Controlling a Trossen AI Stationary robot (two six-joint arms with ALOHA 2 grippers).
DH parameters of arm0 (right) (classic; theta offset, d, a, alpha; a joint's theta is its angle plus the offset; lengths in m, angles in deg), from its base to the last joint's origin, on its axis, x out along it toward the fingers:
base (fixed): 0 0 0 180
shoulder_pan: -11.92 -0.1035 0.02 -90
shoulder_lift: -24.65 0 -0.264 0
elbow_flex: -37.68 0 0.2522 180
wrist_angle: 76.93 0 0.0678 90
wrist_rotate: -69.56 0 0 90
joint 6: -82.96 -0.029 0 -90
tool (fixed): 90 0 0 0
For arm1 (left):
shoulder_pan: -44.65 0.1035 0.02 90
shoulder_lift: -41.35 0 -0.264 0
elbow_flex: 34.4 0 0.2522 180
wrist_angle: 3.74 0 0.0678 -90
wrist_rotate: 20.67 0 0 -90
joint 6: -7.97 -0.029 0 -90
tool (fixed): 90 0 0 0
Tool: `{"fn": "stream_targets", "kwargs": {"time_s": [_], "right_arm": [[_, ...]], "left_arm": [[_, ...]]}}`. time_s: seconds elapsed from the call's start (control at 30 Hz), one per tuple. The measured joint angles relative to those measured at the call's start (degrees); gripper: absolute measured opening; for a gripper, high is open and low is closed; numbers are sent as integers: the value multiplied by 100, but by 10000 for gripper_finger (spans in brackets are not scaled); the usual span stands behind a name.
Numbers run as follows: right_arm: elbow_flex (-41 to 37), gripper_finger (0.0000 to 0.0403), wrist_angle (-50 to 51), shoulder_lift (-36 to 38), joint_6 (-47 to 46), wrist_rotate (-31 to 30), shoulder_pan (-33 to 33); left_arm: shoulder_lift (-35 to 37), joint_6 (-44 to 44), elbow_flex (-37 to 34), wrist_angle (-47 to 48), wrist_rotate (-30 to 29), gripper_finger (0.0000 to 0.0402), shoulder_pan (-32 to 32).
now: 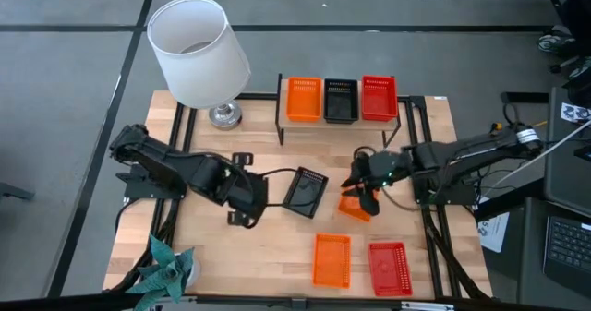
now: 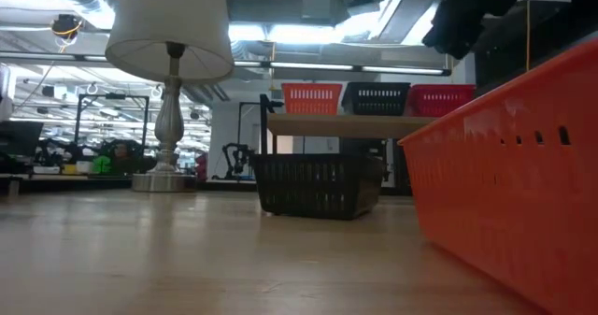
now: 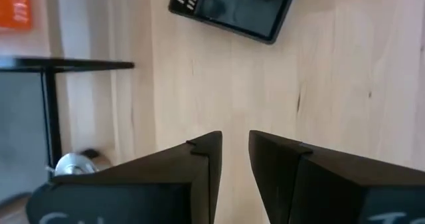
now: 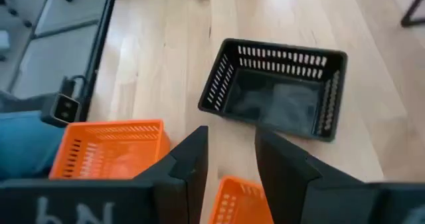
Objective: Stack baskets on shelf by color
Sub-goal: Stack the black bin on the black bin on the shelf
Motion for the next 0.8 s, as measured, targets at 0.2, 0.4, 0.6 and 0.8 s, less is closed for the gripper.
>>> {"fn": "stream_targets", "kwargs": {"time_s": [0.2, 0.4, 0.6, 0.8], "right_arm": [[2, 123, -456, -525, 218, -642, -510], [65, 123, -552, -872, -42, -1042, -673], [976, 123, 59, -1513, 324, -1048, -672], [1805, 122, 491, -2319, 862, -1589, -667]], "left_arm": [[136, 435, 7, 606, -441, 69, -183], [525, 1134, -18, 1114, -716, 69, -284], [950, 1188, -45, 1131, -990, 69, -428], [1270, 1279, -46, 1124, -1432, 69, -625]]}}
